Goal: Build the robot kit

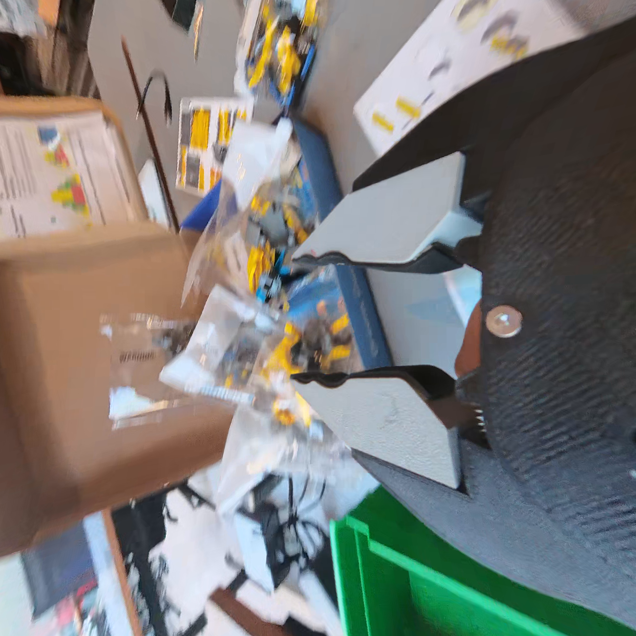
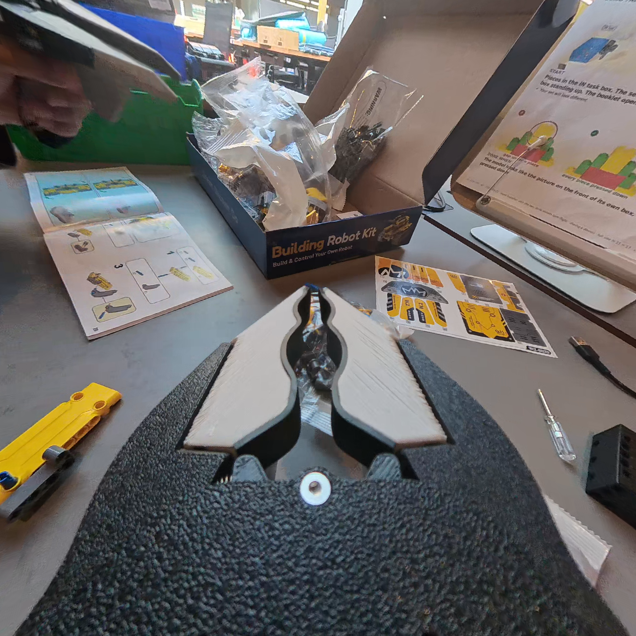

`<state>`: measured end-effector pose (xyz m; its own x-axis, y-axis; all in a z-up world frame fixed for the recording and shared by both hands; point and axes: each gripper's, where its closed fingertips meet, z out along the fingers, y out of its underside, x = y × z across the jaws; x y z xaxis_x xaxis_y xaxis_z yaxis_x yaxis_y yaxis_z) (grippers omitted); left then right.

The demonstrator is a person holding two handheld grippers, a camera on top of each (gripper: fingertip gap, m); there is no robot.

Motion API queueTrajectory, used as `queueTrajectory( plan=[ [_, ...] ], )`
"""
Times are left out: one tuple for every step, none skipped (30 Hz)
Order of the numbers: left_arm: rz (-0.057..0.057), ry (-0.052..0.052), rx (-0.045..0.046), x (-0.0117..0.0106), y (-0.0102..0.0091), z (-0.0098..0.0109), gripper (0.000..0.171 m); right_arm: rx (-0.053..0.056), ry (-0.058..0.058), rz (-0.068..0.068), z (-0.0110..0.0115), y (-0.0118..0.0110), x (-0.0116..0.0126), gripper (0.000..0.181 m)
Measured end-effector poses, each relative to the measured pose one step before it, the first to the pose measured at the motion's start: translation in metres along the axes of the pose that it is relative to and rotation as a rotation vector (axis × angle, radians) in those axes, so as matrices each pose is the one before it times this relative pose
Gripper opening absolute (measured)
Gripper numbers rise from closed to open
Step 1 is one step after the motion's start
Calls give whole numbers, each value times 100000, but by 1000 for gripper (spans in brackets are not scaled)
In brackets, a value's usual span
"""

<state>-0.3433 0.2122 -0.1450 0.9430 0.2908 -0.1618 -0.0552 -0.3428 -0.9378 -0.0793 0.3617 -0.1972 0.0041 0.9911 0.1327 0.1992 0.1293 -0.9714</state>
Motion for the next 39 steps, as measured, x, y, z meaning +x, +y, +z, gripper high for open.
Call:
queueTrajectory(
  plan=[
    [-116, -3536, 1791, -1702, -606, 374, 60, 48, 743, -330, -35, -42, 113, 5],
    [-609, -2972, 1237, -1545, -470, 576, 61, -134, 392, -27, -21, 11, 58, 5],
    [-400, -1237, 295, -1092, -285, 752, 64, -416, 190, 51, 10, 51, 32, 5],
    [-612, 572, -1224, -567, 21, 908, 67, -346, 262, -131, 17, 50, 44, 5],
    [-1224, 1799, -3149, -153, 297, 901, 69, -405, 267, -205, 36, 73, 46, 6],
    [-1418, 3431, -3149, 372, 224, 725, 70, -849, 477, -205, 72, 162, 79, 6],
    [-866, 4120, -2326, 727, -7, 473, 71, -1092, 976, -460, 61, 181, 157, 7],
    [136, 2993, -154, 737, -374, 261, 72, -786, 1229, -825, 14, 113, 164, 8],
    [1786, 2621, 761, 760, -523, 155, 71, -402, 1070, -884, -35, 45, 143, 8],
    [3616, 1300, -780, 473, -321, 223, 71, -288, 754, -612, -65, 40, 92, 7],
    [4597, -2248, -2760, -228, -66, 366, 71, -100, 475, -438, -82, -21, 39, 8],
    [5851, -3304, -4070, -595, 248, 515, 70, 257, 242, -418, -96, -63, -2, 8],
    [6231, -2498, -6107, -634, 761, 671, 65, 161, -80, -262, -70, -44, -41, 8],
    [5124, -969, -7751, -526, 1141, 737, 58, -204, -227, -173, -32, 13, -66, 8],
    [3356, 1375, -6408, -238, 1018, 607, 52, -225, -271, -338, 1, 27, -66, 8],
    [1818, 2477, -3157, -126, 569, 269, 32, -171, -403, -423, 6, 27, -90, 8],
    [-277, 1710, 425, -203, 52, -83, 25, -290, -542, -284, 13, 56, -93, 8],
    [-56, 1598, 960, -131, 101, -367, 18, -448, -662, -83, 17, 92, -87, 8],
    [963, 1143, 1293, -52, 253, -504, 13, -542, -801, 142, 4, 115, -82, 8],
    [1602, 1030, 1906, 115, 382, -521, 11, -504, -598, 339, -4, 100, -24, 8],
    [1761, 604, 2421, 216, 430, -484, 8, -297, -105, 387, -27, 49, 39, 8],
    [231, -1096, 2434, 75, 471, -342, 7, 22, -200, 251, -38, -1, 18, 8],
    [-1185, -159, 1745, 251, 530, -221, 4, 45, -509, 48, -22, 15, -56, 8],
    [-472, 869, 1942, 446, 448, -207, 3, -273, -254, -132, 2, 77, -14, 8],
    [1024, -1717, 2947, 86, 285, -258, 2, -381, -21, -217, 20, 107, 30, 8],
    [2244, -1288, 1948, 114, 343, -254, 2, -203, -113, -30, 60, 103, 39, 8],
    [2639, -851, 833, 130, 380, -207, 2, -78, -433, 393, 72, 93, 14, 8],
    [2373, -1463, 1532, 43, 190, -182, 1, 132, -609, 672, 70, 78, 20, 8],
    [1446, -1572, 1996, 16, 92, -182, 1, 459, -314, 716, 23, 10, 67, 8],
    [182, 872, 1946, 337, 92, -152, 0, 710, 93, 660, -11, -24, 120, 8],
    [-971, 3836, 3286, 810, -38, -153, 0, 764, 194, 539, -46, -57, 129, 8],
    [-1241, 3477, 3711, 804, -38, -137, 0, 641, 192, 373, -58, -53, 122, 8],
    [-844, 2313, 2164, 666, 58, -110, 0, 521, 251, 149, -44, -70, 110, 8],
    [-581, 1298, 1243, 548, -84, -76, 0, 291, 448, -24, -10, -43, 137, 8],
    [-690, -812, 1110, 235, -319, -21, 0, -121, 605, -99, 43, 12, 140, 8],
    [-1180, -1749, 613, 86, -426, 49, 0, -535, 593, -226, 81, 56, 104, 8],
    [-1984, -2109, -58, 61, -366, 125, 0, -648, 694, -542, 88, 63, 48, 8],
    [-1164, -2191, 19, 105, -376, 109, 0, -462, 755, -772, 78, 39, 2, 8],
    [1122, -4747, 641, -260, -450, 84, 0, -465, 485, -720, 78, 49, -92, 8]
  ],
)
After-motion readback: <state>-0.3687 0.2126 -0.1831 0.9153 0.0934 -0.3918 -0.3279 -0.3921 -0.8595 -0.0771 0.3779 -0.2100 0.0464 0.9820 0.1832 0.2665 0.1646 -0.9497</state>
